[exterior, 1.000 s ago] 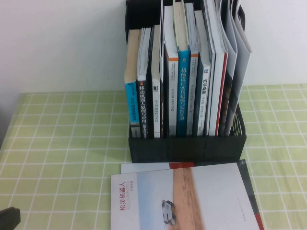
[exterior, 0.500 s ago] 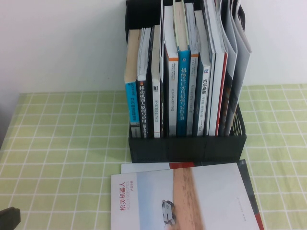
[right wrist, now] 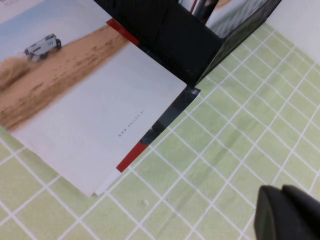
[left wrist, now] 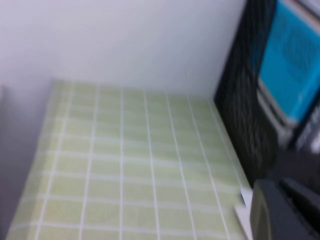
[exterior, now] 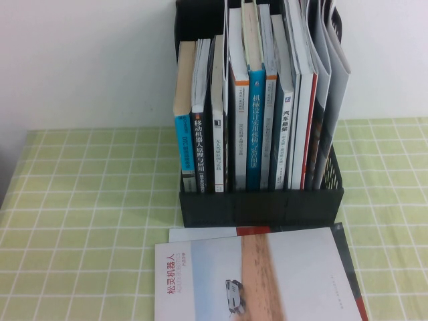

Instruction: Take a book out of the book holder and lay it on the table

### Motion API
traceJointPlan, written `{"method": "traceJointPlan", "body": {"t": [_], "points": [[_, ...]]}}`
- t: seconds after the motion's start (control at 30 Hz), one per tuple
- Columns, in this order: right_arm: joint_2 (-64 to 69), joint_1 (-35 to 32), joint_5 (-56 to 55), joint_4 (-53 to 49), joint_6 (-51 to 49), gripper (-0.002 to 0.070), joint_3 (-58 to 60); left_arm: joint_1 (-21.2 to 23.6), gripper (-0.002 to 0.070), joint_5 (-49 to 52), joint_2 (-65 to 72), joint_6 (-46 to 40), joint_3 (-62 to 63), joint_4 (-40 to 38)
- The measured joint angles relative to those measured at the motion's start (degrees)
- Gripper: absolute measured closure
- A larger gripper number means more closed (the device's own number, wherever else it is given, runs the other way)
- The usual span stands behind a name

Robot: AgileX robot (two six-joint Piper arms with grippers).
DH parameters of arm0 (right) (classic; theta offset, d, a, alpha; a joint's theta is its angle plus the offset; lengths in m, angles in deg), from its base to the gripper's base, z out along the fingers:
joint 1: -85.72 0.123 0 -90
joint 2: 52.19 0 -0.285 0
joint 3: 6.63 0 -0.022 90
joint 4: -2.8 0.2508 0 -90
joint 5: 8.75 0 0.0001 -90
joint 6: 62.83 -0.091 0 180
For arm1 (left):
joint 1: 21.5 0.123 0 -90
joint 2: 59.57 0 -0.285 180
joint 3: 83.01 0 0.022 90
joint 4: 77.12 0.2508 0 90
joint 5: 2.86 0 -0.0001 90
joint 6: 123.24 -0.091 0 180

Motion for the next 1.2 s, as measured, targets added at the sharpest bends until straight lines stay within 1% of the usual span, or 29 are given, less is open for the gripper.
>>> {"method": "traceJointPlan", "body": {"t": [0.07,0.17,0.23,0.37,0.43,0.5,0.73,0.93,1.0,1.07,1.13,1.2], "points": [[0.0,0.0,0.0,0.0,0.0,0.0678,0.0,4.1,0.0678,-3.1,-3.8,0.3,-2.8,-0.6],[0.0,-0.1,0.0,0.2,0.0,0.0678,0.0,8.3,0.0678,-9.3,-4.6,0.9,-7.0,-0.6],[0.0,-0.1,0.0,0.5,0.0,0.0678,0.0,10.4,0.0678,-15.0,-4.4,1.0,-10.1,-0.6],[0.0,-0.1,0.1,1.0,0.0,0.0678,0.0,12.4,0.0678,-27.6,-2.9,1.1,-16.9,-0.4],[0.0,-0.1,0.1,1.2,0.0,0.0678,0.0,12.5,0.0678,-31.3,-2.9,1.3,-20.6,-0.4],[0.0,-0.1,0.1,1.3,0.0,0.0678,0.0,12.5,0.0678,-31.1,-3.8,1.9,-22.9,-0.5],[-0.1,-0.1,0.5,1.4,0.0,0.0678,0.0,12.5,0.0678,-19.4,-4.4,6.0,-23.5,-1.0],[-0.1,-0.1,0.6,1.9,0.0,0.0678,0.0,12.5,0.0678,-18.4,-4.4,5.3,-23.4,-0.8],[-0.1,-0.1,0.7,2.1,0.0,0.0678,0.0,12.5,0.0678,-18.4,-4.4,3.9,-23.4,-1.5],[-0.1,-0.1,0.7,2.1,0.0,0.0678,0.0,12.5,0.0678,-18.4,-4.4,1.3,-23.4,-4.3],[-0.1,-0.1,0.7,2.2,0.0,0.0678,0.0,12.5,0.0678,-18.6,-4.4,-4.3,-23.4,-9.1],[-0.1,-0.1,0.7,2.2,0.0,0.0678,0.0,12.5,0.0678,-18.9,-4.4,-12.5,-23.4,-15.9]]}}
